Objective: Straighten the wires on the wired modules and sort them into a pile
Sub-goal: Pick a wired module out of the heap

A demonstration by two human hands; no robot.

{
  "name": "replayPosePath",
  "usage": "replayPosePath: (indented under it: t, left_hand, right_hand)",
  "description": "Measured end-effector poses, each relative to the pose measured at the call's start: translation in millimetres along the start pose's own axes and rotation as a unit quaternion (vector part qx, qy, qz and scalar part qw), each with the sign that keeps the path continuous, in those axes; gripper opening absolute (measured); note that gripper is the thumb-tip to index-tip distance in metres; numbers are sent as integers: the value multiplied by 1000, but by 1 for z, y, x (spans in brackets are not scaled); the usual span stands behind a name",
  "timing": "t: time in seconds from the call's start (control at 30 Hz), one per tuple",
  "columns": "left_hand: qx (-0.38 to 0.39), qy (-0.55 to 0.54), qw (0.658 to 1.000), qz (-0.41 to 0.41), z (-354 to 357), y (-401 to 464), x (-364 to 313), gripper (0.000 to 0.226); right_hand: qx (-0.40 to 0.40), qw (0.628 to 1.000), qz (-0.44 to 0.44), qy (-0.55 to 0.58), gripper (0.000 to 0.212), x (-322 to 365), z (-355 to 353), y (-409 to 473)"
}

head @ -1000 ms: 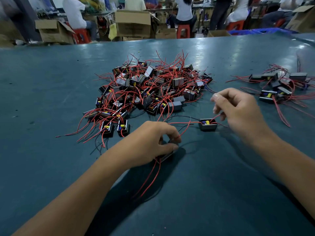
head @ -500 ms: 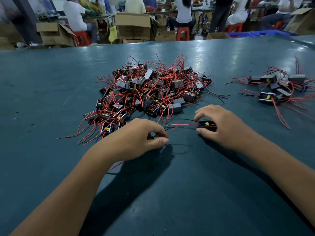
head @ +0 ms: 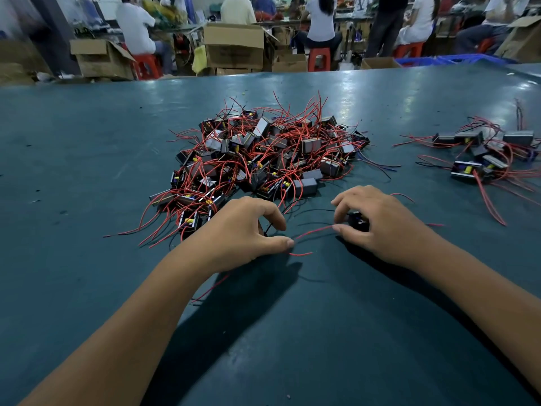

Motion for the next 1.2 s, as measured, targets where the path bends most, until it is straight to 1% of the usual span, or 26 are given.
replayPosePath:
  t: [0.1, 0.2, 0.37, 0.47, 0.57, 0.63, 0.77, 0.87, 0.9, 1.0, 1.07, 1.13, 1.2]
  left_hand:
    - [16, -5, 1000, -5, 0, -1, -1, 34]
    - [16, -11, 1000, -9, -2, -2, -1, 38]
    - [35, -32, 999, -16, -5, -4, 2, 46]
    - [37, -30, 999, -17, -4, -4, 2, 49]
    - [38, -27, 999, -20, -3, -4, 3, 48]
    - [31, -24, 999, -21, -6, -5, 3, 45]
    - [-10, -13, 1000, 5, -17, -5, -4, 29]
    - [-54, -28, 997, 41, -29, -6, -10, 10]
    - [-80, -43, 995, 44, -35, -6, -9, 8]
    - [-165, -105, 980, 36, -51, -7, -1, 18]
    - [-200, -167, 965, 37, -58, -9, 3, 20]
    - [-207, -212, 954, 45, -60, -9, 2, 20]
    - [-185, -226, 955, 60, -54, -9, -4, 16]
  right_hand:
    - [24, 1000, -8, -9, 18, 2, 1, -1]
    - [32, 999, -4, -5, 18, 4, 0, -1]
    - [11, 1000, -4, 15, 14, 6, -6, -3]
    - [25, 999, -13, 28, 9, 8, -7, -5]
    - [48, 998, -7, 31, 18, 10, -3, -5]
    - [46, 999, -12, 17, 23, 14, -2, -6]
    - [-5, 999, -50, 0, 21, 31, -4, -5]
    - [8, 996, -85, -11, 24, 47, 7, -3]
    - [13, 996, -88, -16, 25, 49, 10, -2]
    - [21, 997, -70, -19, 25, 46, 12, -1]
    - [20, 998, -58, -15, 23, 42, 13, -1]
    - [6, 999, -52, 0, 21, 40, 11, -2]
    - [-3, 999, -49, 11, 21, 39, 10, -2]
Point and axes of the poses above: each hand's wrist, its own y-axis towards the middle knuckle, its own z-axis out of the palm, x = y × z, the point moved 7 cm from there along y, towards the middle knuckle, and after that the axes turned 2 degrees about -z, right-handed, at the moved point
